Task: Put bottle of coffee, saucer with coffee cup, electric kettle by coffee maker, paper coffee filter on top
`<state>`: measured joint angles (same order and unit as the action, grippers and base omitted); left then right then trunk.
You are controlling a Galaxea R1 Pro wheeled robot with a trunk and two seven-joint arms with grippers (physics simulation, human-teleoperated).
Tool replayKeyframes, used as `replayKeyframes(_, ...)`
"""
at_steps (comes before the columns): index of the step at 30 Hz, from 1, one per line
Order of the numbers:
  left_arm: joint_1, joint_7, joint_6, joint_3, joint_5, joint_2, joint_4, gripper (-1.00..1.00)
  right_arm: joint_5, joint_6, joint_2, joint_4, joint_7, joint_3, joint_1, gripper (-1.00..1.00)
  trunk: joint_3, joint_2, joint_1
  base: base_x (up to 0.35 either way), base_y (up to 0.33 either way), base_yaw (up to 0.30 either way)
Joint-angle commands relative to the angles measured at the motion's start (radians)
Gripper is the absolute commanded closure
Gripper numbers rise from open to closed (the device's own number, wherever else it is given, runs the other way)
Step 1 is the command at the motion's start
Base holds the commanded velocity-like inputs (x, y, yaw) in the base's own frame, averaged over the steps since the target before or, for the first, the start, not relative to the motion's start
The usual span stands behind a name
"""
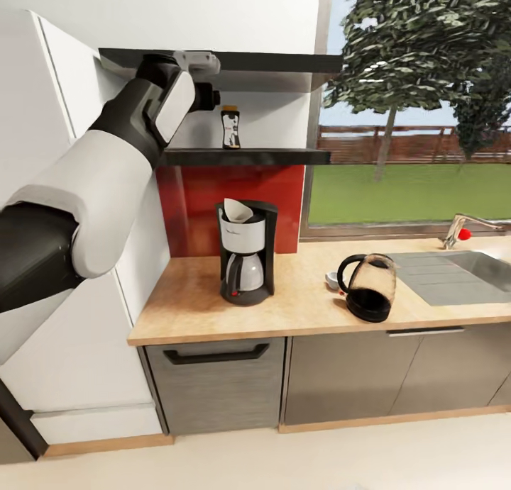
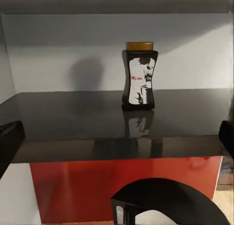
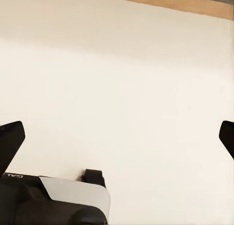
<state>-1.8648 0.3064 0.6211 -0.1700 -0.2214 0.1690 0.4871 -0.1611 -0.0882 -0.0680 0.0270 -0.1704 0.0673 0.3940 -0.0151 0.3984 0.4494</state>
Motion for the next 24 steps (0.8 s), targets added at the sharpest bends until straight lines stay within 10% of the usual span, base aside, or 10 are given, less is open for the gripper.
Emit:
replayKeyframes(1,0.001,0.007,0.003,-0.007,-0.010,-0.002,0.008,-1.00,-0.005,0.033,0.036,-0.002,-0.002,0.006,-0.049,-1.00,-0.002,0.002,0.001,0.000,0.000,-0.291)
replayKeyframes(8,0.001,0.012,-0.001,-0.008,0.000,-0.018,0.011,-1.00,-0.005,0.066,0.061,-0.002,0.041,0.006,-0.196,-1.00,-0.001,0.002,0.001,0.000,0.000,-0.295)
replayKeyframes(24,0.012,0.014,0.002,-0.008,-0.006,-0.076,-0.001,-1.00,-0.008,0.065,0.054,0.000,0.095,0.010,-0.216,-1.00,-0.001,0.002,0.001,0.151,0.033,-0.054)
